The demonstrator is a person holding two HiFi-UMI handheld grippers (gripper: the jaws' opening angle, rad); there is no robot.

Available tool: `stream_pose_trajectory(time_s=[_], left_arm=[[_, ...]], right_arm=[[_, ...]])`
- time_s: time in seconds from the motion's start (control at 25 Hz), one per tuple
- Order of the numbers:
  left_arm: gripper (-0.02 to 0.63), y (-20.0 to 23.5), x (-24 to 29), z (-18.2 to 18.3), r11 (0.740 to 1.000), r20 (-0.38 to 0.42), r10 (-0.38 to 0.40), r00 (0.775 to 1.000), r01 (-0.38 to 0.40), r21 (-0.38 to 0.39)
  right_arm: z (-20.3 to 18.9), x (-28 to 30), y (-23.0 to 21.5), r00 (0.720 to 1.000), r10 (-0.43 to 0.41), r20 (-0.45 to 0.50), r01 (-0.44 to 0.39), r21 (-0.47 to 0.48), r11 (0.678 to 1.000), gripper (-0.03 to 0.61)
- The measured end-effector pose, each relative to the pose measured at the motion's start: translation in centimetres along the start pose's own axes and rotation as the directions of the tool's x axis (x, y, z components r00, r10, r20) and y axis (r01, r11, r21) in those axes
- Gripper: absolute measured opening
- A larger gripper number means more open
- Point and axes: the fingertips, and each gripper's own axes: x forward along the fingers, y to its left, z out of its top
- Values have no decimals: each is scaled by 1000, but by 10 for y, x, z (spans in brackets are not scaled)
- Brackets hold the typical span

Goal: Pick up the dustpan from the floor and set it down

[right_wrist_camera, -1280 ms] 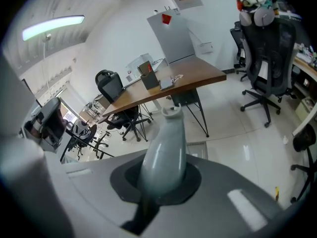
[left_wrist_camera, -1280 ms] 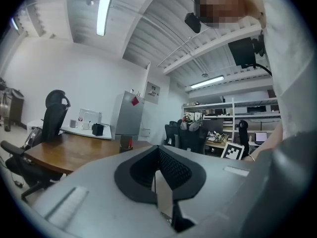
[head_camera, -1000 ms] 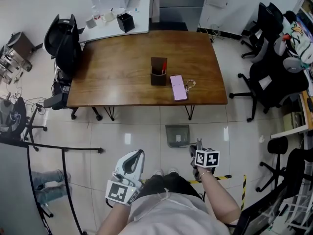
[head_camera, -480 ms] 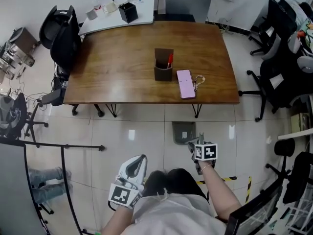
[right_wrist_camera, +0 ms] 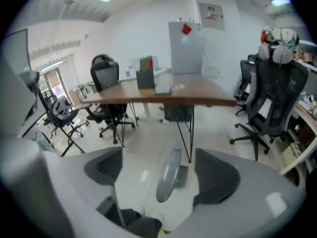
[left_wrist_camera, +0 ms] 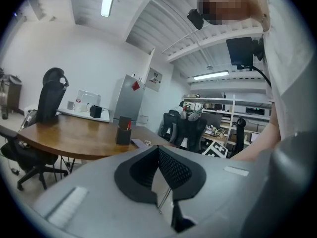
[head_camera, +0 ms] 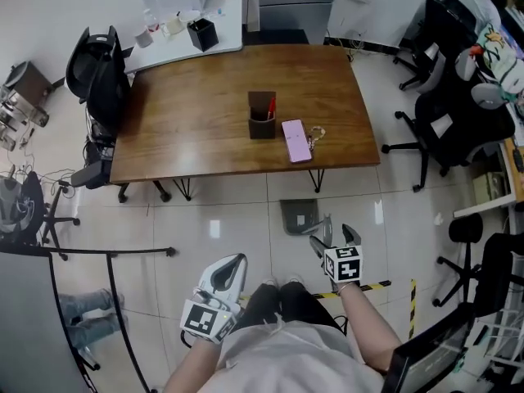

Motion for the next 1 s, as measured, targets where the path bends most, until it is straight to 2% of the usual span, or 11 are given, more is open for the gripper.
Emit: stream_pose_trajectory(time_s=[0.08,0.12,0.16,0.28,0.4,0.48,0.64,0.8,1.0], left_arm=[[14,-14,-7,13,999,15,-30,999,30,20],[14,-23,-11,18,999,26,-39,999,38,31],[14,-31,-16,23,998,39,-43,998,41,40],[14,-59,-30,36,997,88,-46,995,40,72],[14,-91,-45,45,994,140,-38,989,24,102],[14,-111,-58,46,996,158,-15,987,1,93],[12,-154,-84,38,994,148,18,989,-33,101],[14,-189,-103,21,993,129,49,991,-62,100],[14,-226,-124,16,989,132,15,991,-33,141]], right_arm=[[33,-49,9,987,21,160,-16,-35,999,242],[48,-75,14,971,33,236,-18,-64,998,95],[59,-100,19,953,50,299,-23,-92,995,3],[78,-164,32,902,106,419,-42,-160,986,3],[79,-216,41,865,143,481,-40,-218,975,3],[71,-247,46,844,167,509,-52,-234,971,2],[53,-304,65,792,229,566,-89,-264,960,2],[27,-348,87,756,287,588,-131,-293,947,3],[6,-384,120,720,341,604,-156,-338,928,2]])
